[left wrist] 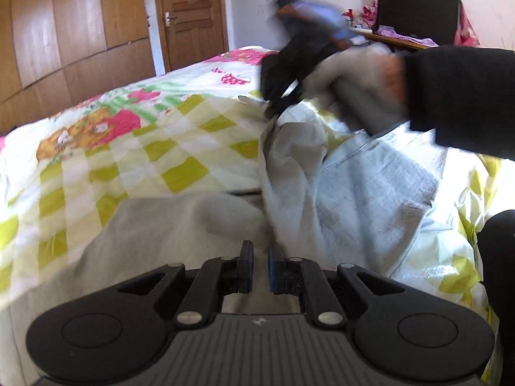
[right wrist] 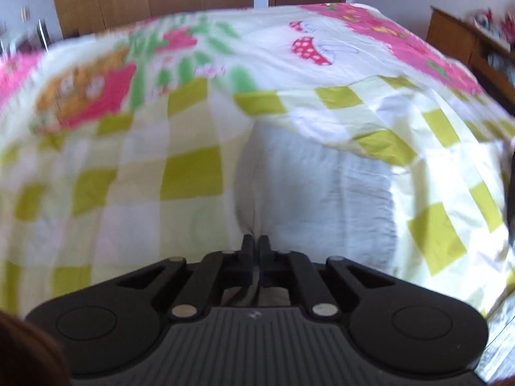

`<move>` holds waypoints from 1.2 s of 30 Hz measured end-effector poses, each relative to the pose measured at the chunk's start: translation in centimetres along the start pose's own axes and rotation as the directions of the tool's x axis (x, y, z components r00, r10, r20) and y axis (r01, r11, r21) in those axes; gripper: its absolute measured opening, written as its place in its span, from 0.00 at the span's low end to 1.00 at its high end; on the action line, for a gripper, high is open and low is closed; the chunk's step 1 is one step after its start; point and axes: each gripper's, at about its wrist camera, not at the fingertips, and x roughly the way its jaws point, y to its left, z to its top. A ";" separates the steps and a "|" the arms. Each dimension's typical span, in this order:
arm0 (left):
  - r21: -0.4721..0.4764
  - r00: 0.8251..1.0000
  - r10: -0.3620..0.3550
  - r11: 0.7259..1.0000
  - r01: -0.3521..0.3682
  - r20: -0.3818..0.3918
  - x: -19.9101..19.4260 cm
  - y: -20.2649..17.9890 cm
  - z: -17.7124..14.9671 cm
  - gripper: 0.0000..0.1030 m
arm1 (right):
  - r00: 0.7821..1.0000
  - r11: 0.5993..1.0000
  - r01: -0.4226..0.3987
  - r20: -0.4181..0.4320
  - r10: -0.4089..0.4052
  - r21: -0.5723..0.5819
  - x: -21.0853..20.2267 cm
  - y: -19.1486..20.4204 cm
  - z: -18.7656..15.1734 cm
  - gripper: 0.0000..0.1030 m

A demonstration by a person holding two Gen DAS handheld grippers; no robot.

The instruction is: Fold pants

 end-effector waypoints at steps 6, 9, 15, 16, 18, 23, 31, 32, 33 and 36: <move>0.049 0.999 -0.043 0.998 0.043 0.014 0.9 -2.5 1.7 0.26 | 0.961 0.963 -0.186 0.239 0.137 0.193 -13.3 -11.8 -2.3 0.03; 0.086 0.997 -0.081 0.993 0.082 -0.017 2.7 -4.7 2.1 0.27 | 0.959 0.942 -0.182 0.260 0.108 0.281 -16.0 -17.1 -6.1 0.05; 0.137 0.989 -0.122 0.982 0.132 -0.080 5.3 -8.1 2.5 0.27 | 0.987 0.887 -0.134 0.137 0.081 0.442 -13.0 -23.7 -12.8 0.07; 0.145 0.989 -0.121 0.980 0.132 -0.086 5.5 -8.6 2.5 0.27 | 0.987 0.886 -0.131 0.138 0.076 0.445 -12.7 -24.0 -13.1 0.11; 0.156 0.988 -0.118 0.979 0.133 -0.097 5.9 -9.1 2.7 0.27 | 0.988 0.889 -0.118 0.144 0.059 0.443 -11.9 -24.4 -13.5 0.12; 0.164 0.987 -0.109 0.978 0.127 -0.114 6.8 -9.9 3.2 0.27 | 0.976 0.826 -0.189 0.196 0.097 0.531 -10.0 -26.2 -13.3 0.32; 0.181 0.990 -0.104 0.976 0.120 -0.095 6.9 -10.6 4.3 0.27 | 0.972 0.787 -0.206 0.217 0.094 0.582 -10.8 -28.0 -12.8 0.03; 0.182 0.991 -0.102 0.976 0.117 -0.089 6.8 -10.7 4.5 0.27 | 0.967 0.781 -0.225 0.232 0.105 0.582 -11.6 -28.3 -12.7 0.03; 0.182 0.991 -0.105 0.976 0.119 -0.083 6.7 -10.8 4.7 0.27 | 0.960 0.777 -0.245 0.255 0.113 0.580 -12.5 -28.4 -12.7 0.03; 0.187 0.989 -0.125 0.973 0.138 -0.077 6.5 -11.2 4.8 0.28 | 0.939 0.780 -0.281 0.327 0.104 0.559 -15.5 -28.8 -13.5 0.02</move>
